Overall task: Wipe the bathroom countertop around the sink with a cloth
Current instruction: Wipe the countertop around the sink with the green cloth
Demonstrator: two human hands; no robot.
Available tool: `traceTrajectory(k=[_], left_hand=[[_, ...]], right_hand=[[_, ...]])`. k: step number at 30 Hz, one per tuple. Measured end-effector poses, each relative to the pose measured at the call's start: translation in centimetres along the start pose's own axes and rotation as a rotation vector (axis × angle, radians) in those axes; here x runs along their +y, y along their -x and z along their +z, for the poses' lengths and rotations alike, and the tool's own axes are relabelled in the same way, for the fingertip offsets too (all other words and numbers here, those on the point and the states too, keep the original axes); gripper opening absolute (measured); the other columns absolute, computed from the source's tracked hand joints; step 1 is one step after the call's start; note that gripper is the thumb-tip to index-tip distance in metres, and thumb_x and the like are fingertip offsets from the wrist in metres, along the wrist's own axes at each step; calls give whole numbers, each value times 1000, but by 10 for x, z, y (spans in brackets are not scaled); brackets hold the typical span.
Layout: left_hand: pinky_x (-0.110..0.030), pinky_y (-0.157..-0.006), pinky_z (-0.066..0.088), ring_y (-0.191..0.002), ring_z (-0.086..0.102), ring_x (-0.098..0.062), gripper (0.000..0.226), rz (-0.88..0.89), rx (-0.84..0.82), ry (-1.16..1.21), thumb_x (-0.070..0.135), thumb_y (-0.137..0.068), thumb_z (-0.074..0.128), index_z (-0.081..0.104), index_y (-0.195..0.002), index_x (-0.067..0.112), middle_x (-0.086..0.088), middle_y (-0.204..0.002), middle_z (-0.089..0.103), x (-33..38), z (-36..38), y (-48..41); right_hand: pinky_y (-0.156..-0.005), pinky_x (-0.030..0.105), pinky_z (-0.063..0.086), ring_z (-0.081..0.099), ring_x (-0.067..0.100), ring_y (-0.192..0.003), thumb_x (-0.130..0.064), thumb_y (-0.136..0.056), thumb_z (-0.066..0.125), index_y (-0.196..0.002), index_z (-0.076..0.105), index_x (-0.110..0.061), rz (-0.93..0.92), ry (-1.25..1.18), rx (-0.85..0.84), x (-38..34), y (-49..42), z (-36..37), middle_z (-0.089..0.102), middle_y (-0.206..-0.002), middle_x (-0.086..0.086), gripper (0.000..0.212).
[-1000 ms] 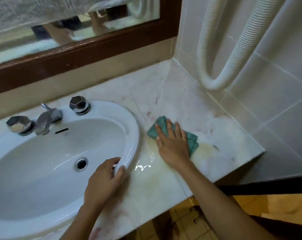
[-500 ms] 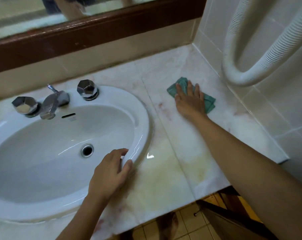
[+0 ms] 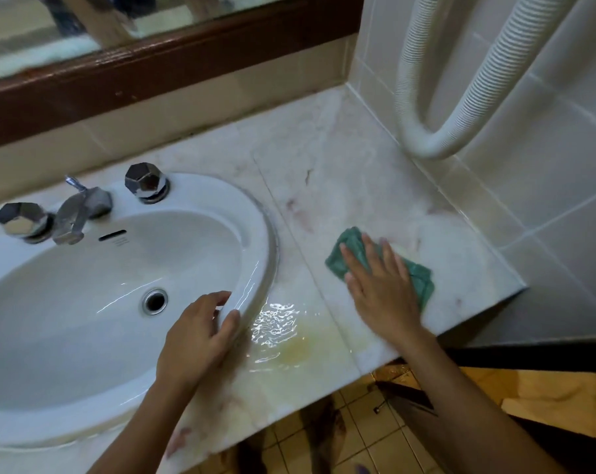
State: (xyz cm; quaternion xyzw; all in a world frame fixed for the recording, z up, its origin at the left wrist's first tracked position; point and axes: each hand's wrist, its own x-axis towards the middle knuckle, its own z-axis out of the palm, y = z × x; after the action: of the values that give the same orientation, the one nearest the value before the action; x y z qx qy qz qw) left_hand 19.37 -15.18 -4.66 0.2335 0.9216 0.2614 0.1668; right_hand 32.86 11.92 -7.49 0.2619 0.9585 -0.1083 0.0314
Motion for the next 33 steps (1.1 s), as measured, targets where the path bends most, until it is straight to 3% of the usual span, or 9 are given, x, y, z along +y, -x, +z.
traceTrajectory(k=[4,8,13,17,19,23,25,29,33], left_hand=[[-31,-82,44,-99,56,-6,56,-3,6,7,63,-78,34,56,-120,33,23,-111,55,1,0,1],[-30,-78,41,-94,55,-5,40,4,5,26,62,-77,34,49,-109,45,23,-107,55,5,-2,2],[-33,-79,43,-92,57,-8,32,4,14,29,59,-78,39,48,-106,47,22,-105,56,4,0,3],[-34,-76,44,-93,59,-9,29,-8,29,16,59,-80,42,51,-104,46,20,-104,60,0,2,3],[-34,-76,43,-93,59,-9,35,-15,39,13,61,-78,41,53,-106,43,20,-104,59,-1,3,3],[-34,-76,44,-91,59,-9,33,-27,42,23,61,-76,41,51,-104,45,23,-101,58,2,3,2],[-33,-75,44,-90,59,-8,32,-27,44,20,60,-76,42,50,-104,45,23,-99,58,2,3,1],[-31,-71,42,-87,58,-5,27,-26,45,24,55,-78,44,50,-102,44,30,-93,54,3,3,0],[-32,-72,43,-87,58,-7,28,-17,51,21,56,-78,44,49,-103,44,23,-97,56,2,4,0]], right_hand=[[-117,41,-1,-2,29,-148,-46,-100,16,-153,8,-36,159,-18,-1,13,-57,-8,2,-163,2,54],[-117,44,2,-1,33,-148,-48,-99,30,-154,10,-31,118,-29,1,-21,-75,-5,2,-163,5,61],[-110,45,30,37,36,-137,-24,-93,50,-140,49,-18,-102,-210,113,-62,-28,14,45,-147,10,48],[-105,39,35,45,30,-133,-18,-95,46,-132,58,-17,-122,-424,166,-45,5,6,60,-133,8,39],[-104,43,37,44,32,-134,-18,-96,46,-131,58,-17,-3,-440,251,-21,17,3,57,-135,12,38],[-109,49,33,30,35,-140,-24,-101,42,-139,50,-25,488,-569,378,27,32,-8,33,-154,14,38],[-110,49,30,27,37,-141,-26,-102,38,-141,47,-24,614,-492,386,48,19,-19,28,-156,15,39],[-118,45,13,12,34,-146,-38,-103,27,-150,27,-24,427,-158,173,68,-37,-24,16,-161,9,50],[-118,47,6,3,34,-147,-46,-101,17,-153,11,-31,243,-29,21,39,-73,-15,4,-163,6,54]])
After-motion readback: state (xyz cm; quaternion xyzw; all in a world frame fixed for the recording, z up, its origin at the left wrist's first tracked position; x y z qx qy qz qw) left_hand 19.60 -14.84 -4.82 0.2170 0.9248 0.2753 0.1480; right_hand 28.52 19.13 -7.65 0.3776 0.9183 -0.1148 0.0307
